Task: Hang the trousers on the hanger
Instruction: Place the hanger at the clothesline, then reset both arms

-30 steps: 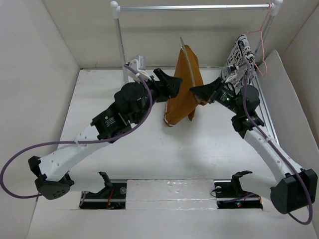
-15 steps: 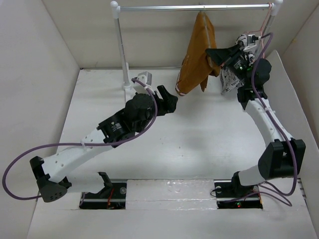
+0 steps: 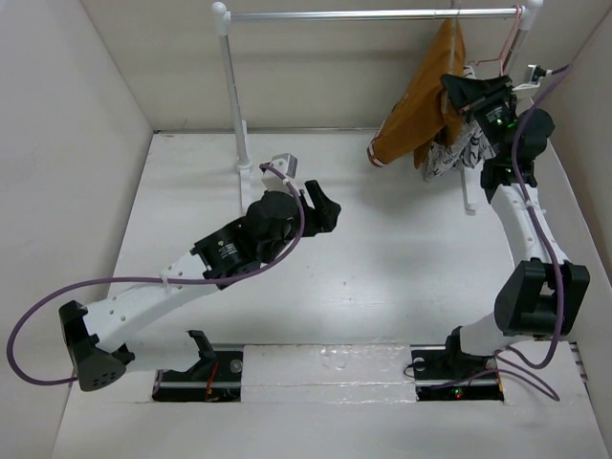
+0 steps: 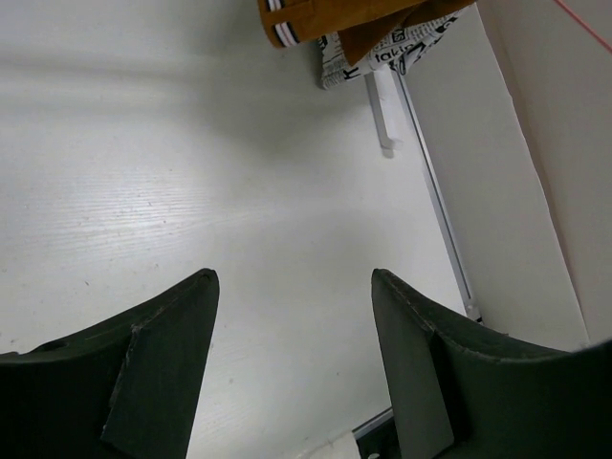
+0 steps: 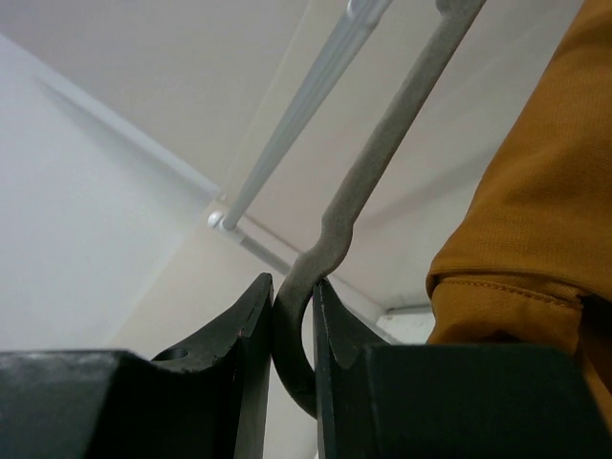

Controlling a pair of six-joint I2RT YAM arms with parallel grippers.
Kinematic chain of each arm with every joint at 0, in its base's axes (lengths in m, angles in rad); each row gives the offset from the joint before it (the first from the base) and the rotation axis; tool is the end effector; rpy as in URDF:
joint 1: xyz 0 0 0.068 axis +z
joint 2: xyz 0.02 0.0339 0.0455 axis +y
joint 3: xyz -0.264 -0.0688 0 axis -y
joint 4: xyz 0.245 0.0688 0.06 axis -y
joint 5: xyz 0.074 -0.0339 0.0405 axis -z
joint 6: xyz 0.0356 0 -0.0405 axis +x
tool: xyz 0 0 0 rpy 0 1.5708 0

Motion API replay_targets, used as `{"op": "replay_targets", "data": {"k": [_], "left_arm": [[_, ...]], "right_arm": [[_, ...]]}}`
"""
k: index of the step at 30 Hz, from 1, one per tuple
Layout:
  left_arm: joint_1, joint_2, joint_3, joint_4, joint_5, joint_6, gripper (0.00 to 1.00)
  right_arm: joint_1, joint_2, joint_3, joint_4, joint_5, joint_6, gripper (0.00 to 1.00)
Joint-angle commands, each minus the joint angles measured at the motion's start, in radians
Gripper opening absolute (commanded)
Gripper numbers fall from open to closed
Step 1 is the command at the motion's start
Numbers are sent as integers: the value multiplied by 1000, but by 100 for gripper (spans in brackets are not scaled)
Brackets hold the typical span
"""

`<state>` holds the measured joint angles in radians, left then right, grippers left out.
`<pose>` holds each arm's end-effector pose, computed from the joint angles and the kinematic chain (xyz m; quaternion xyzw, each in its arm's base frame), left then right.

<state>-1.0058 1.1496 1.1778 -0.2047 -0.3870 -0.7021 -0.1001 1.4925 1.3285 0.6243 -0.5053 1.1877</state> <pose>0.1509 -0.2129 0.4025 -0.0082 0.7624 -0.3781 0.5251 0.3451 -0.0173 0.4426 0.1365 0.5357 0.5385 0.6359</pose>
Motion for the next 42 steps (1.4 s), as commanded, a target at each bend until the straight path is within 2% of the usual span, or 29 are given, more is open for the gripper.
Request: {"op": "replay_targets", "data": {"k": [1, 16, 17, 19, 20, 21, 22, 24, 25, 27, 29, 32, 35, 37, 39, 40, 41, 42], "left_arm": [[4, -19, -18, 34, 16, 4, 60], [4, -5, -43, 41, 14, 6, 64], [4, -4, -41, 41, 14, 6, 64], [4, 1, -40, 41, 14, 4, 66], [4, 4, -37, 41, 14, 6, 68], [4, 9, -35, 37, 16, 7, 70], [4, 12, -29, 36, 17, 9, 73], [4, 18, 5, 25, 13, 27, 77], [4, 33, 63, 10, 20, 47, 82], [4, 47, 108, 1, 27, 55, 84], [4, 73, 187, -19, 23, 73, 93], [27, 108, 290, -62, 7, 91, 99], [36, 148, 414, -151, -87, 104, 99], [62, 163, 447, -200, -102, 105, 99], [237, 159, 401, -205, 101, 66, 99], [312, 141, 352, -190, 187, 47, 99], [384, 124, 233, -171, 339, 36, 99], [479, 102, 176, -126, 380, 30, 99]], "right_arm": [[-53, -51, 72, 362, 82, -13, 0], [-72, 17, 28, 192, 68, -105, 0], [-72, 3, 23, 172, 59, -118, 4], [-72, -14, 14, 121, 50, -160, 25], [-72, -24, 11, 111, 41, -171, 48], [-72, -49, 14, 88, 33, -200, 56], [-72, -61, 43, -8, 24, -224, 61], [-72, -102, 83, -124, 13, -323, 63], [-93, -138, 157, -306, 17, -443, 100], [-104, -149, 190, -374, 17, -500, 100], [-128, -176, 218, -391, -22, -533, 100], [-139, -201, 267, -443, -99, -608, 100], [-113, -231, 322, -521, -186, -738, 100], [-49, -267, 284, -575, -213, -796, 100], [6, -345, 206, -607, -213, -870, 100], [66, -375, 104, -612, -213, -896, 100], [95, -405, 48, -620, -214, -919, 100], [121, -470, -6, -649, -208, -974, 100]]}}
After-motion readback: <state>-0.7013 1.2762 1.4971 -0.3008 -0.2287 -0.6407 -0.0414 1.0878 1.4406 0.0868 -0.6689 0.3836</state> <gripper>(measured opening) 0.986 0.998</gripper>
